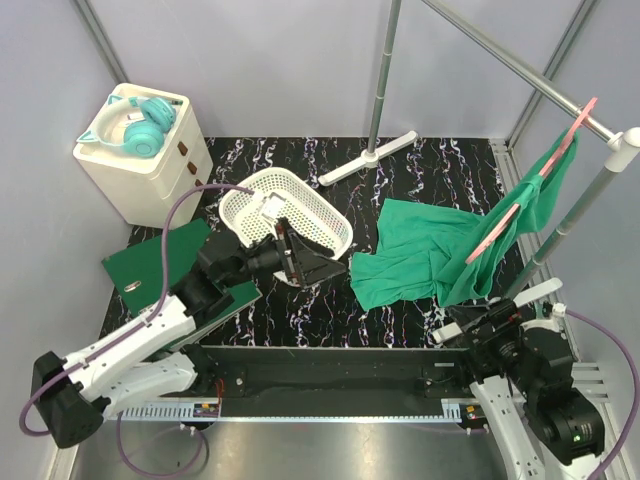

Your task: Remove the tank top from the hanger

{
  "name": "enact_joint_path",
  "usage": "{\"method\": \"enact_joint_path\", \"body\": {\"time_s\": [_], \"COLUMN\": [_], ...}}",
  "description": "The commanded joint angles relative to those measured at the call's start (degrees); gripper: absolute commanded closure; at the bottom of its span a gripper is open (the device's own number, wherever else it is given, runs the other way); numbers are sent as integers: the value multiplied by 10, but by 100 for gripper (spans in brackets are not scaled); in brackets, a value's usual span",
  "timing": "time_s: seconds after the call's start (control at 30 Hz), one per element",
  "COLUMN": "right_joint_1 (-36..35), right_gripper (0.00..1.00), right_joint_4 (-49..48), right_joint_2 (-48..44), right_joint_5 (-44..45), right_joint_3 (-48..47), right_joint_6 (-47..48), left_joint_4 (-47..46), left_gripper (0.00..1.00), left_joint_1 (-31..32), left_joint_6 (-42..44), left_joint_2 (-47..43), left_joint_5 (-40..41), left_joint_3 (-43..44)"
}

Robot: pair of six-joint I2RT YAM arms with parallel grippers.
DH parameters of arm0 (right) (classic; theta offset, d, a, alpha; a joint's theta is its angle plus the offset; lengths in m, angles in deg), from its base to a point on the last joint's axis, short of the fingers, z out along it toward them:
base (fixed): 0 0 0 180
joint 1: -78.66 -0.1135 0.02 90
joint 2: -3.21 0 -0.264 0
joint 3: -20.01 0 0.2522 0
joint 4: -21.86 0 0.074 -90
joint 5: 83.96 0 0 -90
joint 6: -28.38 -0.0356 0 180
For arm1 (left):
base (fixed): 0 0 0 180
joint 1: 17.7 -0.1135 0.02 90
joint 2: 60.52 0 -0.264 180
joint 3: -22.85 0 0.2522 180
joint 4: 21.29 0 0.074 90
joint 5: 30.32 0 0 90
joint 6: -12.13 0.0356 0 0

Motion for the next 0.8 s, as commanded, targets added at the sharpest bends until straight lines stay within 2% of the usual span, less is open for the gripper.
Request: {"method": "enact_joint_path", "body": {"time_s": [0.0, 0.13, 0.23, 0.37, 0.6, 0.77], "right_joint_1": [2, 1, 2, 2, 2, 2], "right_gripper": [0, 0, 0, 0, 0, 0], "right_joint_4": [25, 54, 55, 53, 67, 61], "right_joint_2": [0, 0, -1, -3, -4, -3], "right_joint_5": [66, 101, 92, 87, 119, 94], "right_joint_3": [-62, -116, -151, -185, -257, -267], "right_joint_6": [21, 49, 105, 147, 128, 127], "left_joint_4": [-9, -6, 6, 15, 16, 36], "left_gripper": [4, 4, 4, 4, 4, 4], "left_joint_1": [61, 100, 126, 142, 195, 235], "left_joint_6": [56, 87, 125, 151, 205, 241], "left_joint_2": [27, 73, 111, 171, 292, 375], "left_joint_5": [56, 83, 107, 91, 92, 106], "left_joint_3": [83, 135, 186, 293, 445, 563]}}
